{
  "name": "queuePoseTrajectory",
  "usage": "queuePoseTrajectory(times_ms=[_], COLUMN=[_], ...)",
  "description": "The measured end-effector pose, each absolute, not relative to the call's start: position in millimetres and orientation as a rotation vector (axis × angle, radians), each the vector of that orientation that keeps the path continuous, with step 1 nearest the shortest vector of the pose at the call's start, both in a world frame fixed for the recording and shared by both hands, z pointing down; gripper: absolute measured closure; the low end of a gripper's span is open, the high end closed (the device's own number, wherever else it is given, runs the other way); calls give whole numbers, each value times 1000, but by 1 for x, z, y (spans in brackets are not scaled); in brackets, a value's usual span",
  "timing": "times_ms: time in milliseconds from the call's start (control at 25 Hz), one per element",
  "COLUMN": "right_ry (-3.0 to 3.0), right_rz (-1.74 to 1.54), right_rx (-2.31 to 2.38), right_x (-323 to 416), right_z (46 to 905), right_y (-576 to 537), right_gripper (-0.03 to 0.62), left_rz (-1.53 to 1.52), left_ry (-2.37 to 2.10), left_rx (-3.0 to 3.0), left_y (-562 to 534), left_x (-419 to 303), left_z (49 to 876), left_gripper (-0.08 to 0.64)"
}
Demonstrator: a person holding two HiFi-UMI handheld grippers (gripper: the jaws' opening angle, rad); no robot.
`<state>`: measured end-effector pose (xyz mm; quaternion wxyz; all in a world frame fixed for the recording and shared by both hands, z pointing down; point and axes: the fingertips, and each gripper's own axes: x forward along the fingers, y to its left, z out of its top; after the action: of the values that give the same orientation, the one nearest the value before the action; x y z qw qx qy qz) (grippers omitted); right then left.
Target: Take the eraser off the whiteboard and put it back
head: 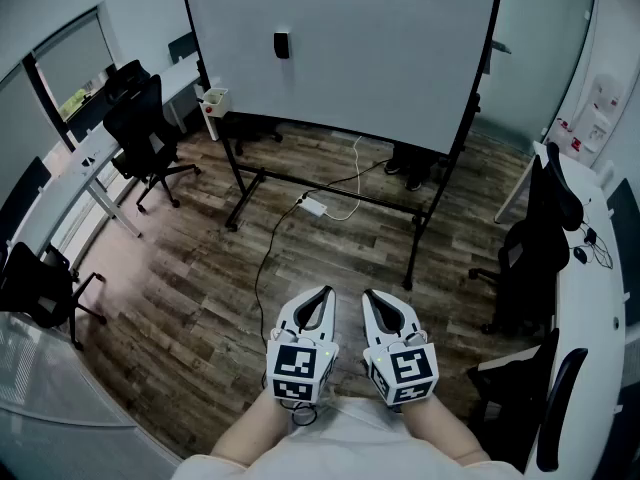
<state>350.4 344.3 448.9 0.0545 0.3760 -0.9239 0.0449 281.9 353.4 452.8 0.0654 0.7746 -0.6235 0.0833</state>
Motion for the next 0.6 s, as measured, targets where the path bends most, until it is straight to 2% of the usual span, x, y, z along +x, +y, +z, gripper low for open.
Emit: queuePoseTrajectory(times_ms=[600], right_ry=[-2788], right_rz=[184], right_rx=[1170], right_x=[353], right_z=[460], right_y=[336], right_gripper=[565], left_rz=[241], left_ry=[-1881], left_rx=[2314], left_y=[347], left_x=[280], left_z=[460], left_gripper=[543])
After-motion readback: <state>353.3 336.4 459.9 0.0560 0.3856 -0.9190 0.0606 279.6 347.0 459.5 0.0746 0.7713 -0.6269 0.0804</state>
